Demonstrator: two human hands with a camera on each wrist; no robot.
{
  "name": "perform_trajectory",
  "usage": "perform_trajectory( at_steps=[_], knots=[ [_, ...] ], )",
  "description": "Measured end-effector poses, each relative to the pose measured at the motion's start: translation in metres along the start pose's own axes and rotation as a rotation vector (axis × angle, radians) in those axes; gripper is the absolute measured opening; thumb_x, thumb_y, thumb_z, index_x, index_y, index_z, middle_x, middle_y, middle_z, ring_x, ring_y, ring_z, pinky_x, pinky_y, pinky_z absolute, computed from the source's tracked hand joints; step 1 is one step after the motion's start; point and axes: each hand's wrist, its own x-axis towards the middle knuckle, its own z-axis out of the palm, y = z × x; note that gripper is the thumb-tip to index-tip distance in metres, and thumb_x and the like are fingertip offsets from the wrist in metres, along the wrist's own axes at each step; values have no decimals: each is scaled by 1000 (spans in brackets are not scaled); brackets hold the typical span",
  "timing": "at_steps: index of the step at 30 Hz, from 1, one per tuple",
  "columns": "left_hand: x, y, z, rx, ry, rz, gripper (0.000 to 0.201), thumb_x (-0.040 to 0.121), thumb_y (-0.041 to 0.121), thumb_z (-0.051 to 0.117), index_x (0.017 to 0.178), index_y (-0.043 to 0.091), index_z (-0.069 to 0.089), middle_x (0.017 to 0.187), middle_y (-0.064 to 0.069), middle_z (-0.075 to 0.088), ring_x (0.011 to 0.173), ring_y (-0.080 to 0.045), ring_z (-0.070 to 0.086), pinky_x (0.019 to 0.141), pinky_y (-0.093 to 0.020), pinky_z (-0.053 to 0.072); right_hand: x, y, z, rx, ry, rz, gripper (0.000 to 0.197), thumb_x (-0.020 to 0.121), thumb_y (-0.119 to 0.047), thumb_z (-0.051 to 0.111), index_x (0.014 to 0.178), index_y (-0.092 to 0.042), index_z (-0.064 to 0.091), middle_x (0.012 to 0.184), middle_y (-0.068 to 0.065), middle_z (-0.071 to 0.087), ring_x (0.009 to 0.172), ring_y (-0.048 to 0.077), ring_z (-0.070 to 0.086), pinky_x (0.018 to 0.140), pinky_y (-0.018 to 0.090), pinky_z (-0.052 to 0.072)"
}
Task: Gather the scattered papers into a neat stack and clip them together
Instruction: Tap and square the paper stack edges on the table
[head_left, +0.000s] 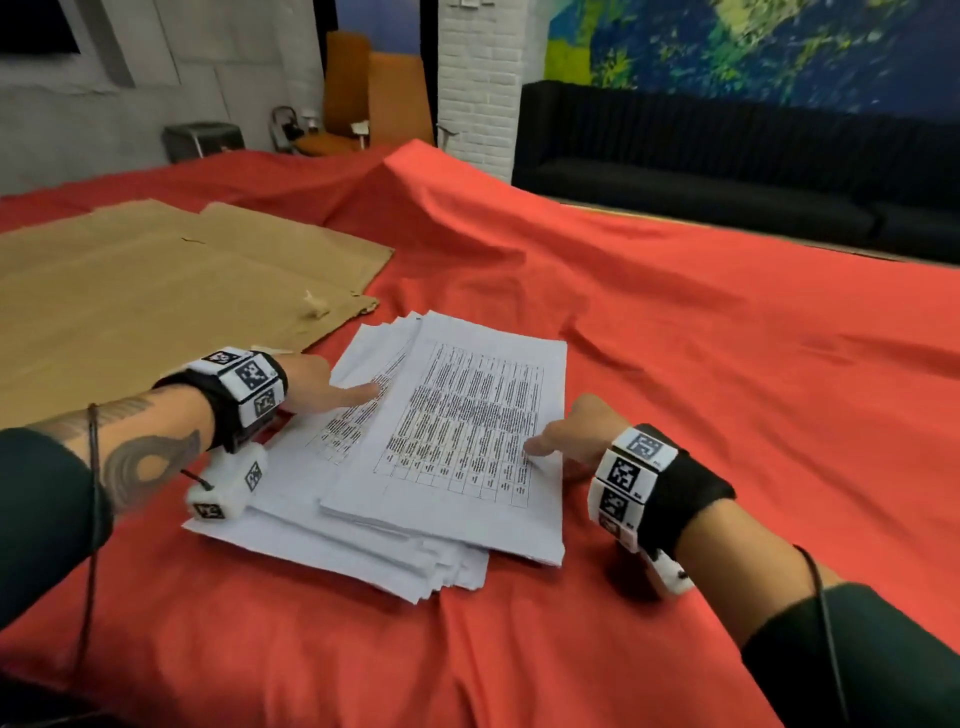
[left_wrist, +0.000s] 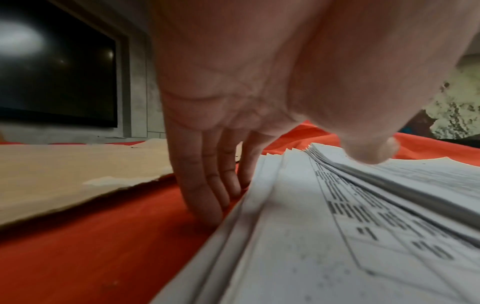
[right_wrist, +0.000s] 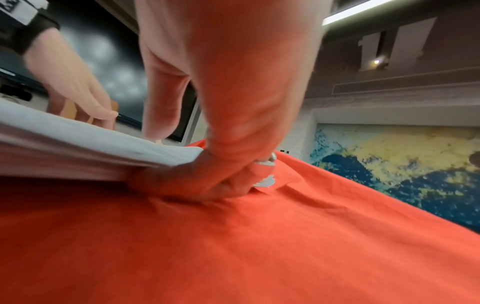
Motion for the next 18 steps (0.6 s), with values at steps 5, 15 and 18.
perform_trajectory(
  at_steps=[5,15,18],
  knots=[
    [-1,12,-4,-123,-69,-5,108,86,87,27,138,-4,52,140,-16,60,110,-29,60,90,-33,42,17,-16,35,-79,-62,-88,80,27,-36,84,102,-12,74,94,3,78,86,24,75,80,49,64],
    [24,30,-1,-226,4,-47,78,73,73,75,99,1,59,76,-4,60,73,-21,58,66,-29,43,-22,-33,59,-226,17,-150,47,81,-27,81,118,-5,63,133,19,60,122,36,60,100,39,53],
    [27,39,-3,-245,-17,-70,73,67,63,87,98,6,53,88,-6,62,84,-25,60,74,-28,46,-22,-31,59,-236,33,-162,60,80,-26,81,130,-2,58,137,23,56,127,39,56,100,41,48]
  ],
)
